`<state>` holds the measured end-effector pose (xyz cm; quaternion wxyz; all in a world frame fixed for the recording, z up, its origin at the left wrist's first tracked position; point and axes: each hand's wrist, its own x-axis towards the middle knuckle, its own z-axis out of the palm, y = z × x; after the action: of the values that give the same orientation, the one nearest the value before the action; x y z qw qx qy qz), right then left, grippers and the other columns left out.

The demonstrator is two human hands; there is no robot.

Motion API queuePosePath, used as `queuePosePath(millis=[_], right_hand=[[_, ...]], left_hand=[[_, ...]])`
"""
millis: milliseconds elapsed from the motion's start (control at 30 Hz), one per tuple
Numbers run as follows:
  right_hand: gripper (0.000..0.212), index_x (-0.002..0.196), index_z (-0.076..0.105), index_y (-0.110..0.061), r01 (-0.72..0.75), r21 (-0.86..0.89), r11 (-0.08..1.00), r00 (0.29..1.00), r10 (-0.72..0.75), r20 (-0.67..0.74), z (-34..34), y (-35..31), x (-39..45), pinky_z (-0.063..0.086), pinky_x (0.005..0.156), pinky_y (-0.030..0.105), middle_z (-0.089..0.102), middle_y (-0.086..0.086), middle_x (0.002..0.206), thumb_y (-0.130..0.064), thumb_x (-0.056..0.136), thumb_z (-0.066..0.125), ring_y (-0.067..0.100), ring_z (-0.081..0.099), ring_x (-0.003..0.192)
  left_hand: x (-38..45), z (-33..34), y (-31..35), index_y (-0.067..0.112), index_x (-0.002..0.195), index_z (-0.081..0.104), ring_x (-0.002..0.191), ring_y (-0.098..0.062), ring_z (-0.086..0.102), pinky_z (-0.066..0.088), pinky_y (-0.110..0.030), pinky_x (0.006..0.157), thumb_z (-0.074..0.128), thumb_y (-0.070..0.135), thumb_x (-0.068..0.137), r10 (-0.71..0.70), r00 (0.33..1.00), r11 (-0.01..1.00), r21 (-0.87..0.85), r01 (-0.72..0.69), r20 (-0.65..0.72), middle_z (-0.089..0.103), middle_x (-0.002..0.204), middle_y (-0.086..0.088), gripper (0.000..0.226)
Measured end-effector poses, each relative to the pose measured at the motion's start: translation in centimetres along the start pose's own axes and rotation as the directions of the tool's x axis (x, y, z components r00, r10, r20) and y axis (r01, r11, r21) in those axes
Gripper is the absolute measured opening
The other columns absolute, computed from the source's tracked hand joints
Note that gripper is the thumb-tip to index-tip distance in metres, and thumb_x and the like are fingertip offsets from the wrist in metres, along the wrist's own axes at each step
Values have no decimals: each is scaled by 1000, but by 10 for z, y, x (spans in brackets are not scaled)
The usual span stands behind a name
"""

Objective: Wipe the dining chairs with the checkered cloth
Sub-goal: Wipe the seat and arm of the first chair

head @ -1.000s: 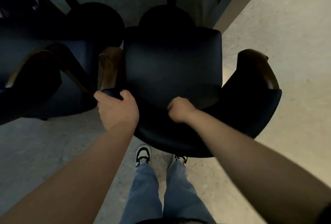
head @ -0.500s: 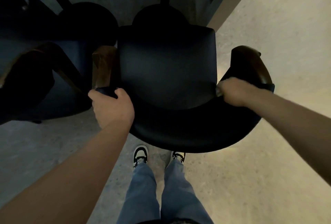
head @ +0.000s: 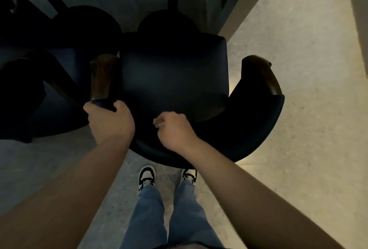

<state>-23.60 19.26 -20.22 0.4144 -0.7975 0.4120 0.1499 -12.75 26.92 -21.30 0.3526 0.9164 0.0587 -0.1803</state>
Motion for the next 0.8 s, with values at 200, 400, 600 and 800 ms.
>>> queuePosePath(millis=[200, 400, 600, 800], right_hand=[[32, 103, 69, -15, 121, -518, 847, 984, -33, 176, -68, 72, -5, 54, 80, 38, 68, 18, 101, -7, 77, 52, 36, 64, 97], [22, 106, 64, -7, -194, -643, 741, 980, 179, -88, -130, 120, 12, 50, 78, 36, 64, 18, 104, -11, 87, 53, 36, 62, 95], [23, 100, 70, -2, -96, -330, 939, 990, 123, 63, -23, 45, 6, 51, 78, 30, 68, 19, 104, -9, 86, 53, 34, 64, 99], [12, 83, 68, -6, 45, 199, 979, 999, -46, -3, -9, -33, 70, 45, 58, 31, 64, 13, 82, -9, 85, 56, 27, 58, 73]], left_hand=[[-1, 1, 1, 5, 127, 39, 110, -40, 54, 43, -42, 90, 51, 30, 90, 6, 1000, 1000, 4, -6, -4, 54, 124, -22, 47], [0, 1, -3, 8, 123, 39, 106, -36, 55, 38, -35, 81, 50, 32, 91, 10, 1000, 1000, -9, -10, 2, 54, 121, -19, 41], [-2, -1, 2, 8, 126, 38, 111, -36, 54, 36, -34, 81, 50, 31, 91, 4, 1000, 1000, -3, -4, 5, 54, 124, -19, 43], [-1, 0, 2, 8, 127, 38, 109, -35, 54, 35, -32, 81, 50, 31, 91, -2, 1000, 1000, 7, 2, -5, 54, 123, -19, 44]])
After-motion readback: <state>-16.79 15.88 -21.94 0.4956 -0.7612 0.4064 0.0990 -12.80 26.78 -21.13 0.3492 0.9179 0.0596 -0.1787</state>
